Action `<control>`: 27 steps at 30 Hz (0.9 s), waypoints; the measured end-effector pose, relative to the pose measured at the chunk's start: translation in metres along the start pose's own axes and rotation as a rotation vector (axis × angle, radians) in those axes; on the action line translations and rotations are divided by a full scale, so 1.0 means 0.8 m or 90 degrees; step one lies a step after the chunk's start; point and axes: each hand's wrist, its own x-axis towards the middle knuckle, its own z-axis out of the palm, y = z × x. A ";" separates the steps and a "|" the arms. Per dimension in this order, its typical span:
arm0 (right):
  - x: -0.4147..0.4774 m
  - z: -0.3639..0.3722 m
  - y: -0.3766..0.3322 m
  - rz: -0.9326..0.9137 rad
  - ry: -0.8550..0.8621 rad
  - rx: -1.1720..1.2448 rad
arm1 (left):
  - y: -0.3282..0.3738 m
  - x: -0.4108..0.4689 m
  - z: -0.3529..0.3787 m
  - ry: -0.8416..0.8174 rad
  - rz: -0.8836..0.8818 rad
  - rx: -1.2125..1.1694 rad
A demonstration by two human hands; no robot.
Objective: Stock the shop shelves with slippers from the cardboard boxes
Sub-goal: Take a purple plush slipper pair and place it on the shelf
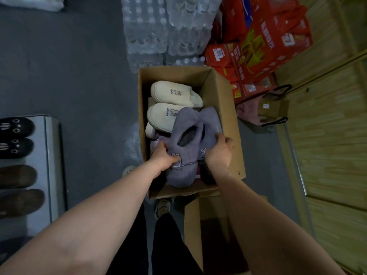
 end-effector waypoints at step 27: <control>-0.014 -0.073 -0.002 0.188 -0.158 0.530 | 0.040 -0.080 -0.064 0.125 0.028 -0.472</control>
